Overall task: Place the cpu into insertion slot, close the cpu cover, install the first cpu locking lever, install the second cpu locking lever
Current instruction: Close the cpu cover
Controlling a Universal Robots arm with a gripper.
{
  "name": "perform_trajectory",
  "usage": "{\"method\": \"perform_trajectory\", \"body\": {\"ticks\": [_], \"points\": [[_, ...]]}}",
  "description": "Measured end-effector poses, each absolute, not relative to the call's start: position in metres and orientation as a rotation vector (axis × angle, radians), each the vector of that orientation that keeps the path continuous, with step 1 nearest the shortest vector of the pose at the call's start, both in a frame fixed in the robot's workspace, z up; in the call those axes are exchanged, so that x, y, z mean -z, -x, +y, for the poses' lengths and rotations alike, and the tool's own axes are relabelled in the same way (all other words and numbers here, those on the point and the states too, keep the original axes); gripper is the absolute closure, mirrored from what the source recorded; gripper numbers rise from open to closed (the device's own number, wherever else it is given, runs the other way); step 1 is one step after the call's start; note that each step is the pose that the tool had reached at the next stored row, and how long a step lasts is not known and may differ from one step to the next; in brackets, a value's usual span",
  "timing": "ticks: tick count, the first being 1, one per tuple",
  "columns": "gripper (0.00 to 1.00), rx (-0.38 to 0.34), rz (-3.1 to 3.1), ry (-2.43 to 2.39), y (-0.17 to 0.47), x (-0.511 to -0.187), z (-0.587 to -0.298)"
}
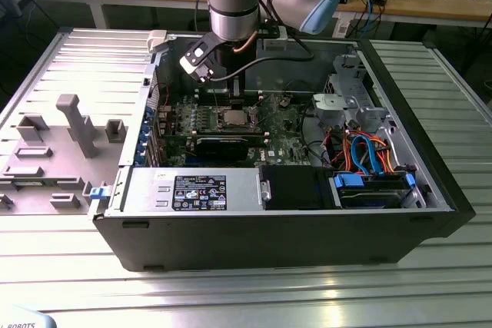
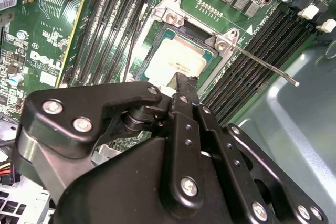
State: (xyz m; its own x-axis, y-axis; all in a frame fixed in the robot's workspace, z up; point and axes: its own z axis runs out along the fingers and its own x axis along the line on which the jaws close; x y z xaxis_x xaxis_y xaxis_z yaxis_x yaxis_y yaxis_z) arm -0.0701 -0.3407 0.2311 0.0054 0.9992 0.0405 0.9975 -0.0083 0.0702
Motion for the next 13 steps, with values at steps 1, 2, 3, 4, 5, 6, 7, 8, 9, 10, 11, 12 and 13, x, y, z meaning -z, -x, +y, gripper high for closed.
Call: {"method": "perform_trajectory", "body": {"ticks": [1,2,3,4,5,6,7,8,9,10,11,12,13], "points": [[0.89,-0.122,2.197,-2.212,0.0702,-0.2311,-0.3407],[0.89,-0.122,2.197,-2.212,0.0701,-0.2311,-0.3407],[0.89,-0.122,2.197,-2.212,0.0701,-0.2312,-0.3407],[0.89,-0.122,2.197,-2.212,0.0702,-0.2313,-0.3407],[0.89,-0.121,2.197,-2.212,0.0702,-0.2317,-0.3408],[0.89,-0.121,2.197,-2.212,0.0702,-0.2324,-0.3408],[0.89,-0.121,2.197,-2.212,0.0701,-0.2333,-0.3407],[0.89,-0.121,2.197,-2.212,0.0701,-0.2344,-0.3408],[0.89,-0.121,2.197,-2.212,0.0701,-0.2354,-0.3408],[0.89,-0.121,2.197,-2.212,0.0701,-0.2368,-0.3408],[0.89,-0.121,2.197,-2.212,0.0701,-0.2375,-0.3407],[0.89,-0.121,2.197,-2.212,0.0701,-0.2387,-0.3407],[0.89,-0.121,2.197,-2.212,0.0701,-0.2396,-0.3407]]}}
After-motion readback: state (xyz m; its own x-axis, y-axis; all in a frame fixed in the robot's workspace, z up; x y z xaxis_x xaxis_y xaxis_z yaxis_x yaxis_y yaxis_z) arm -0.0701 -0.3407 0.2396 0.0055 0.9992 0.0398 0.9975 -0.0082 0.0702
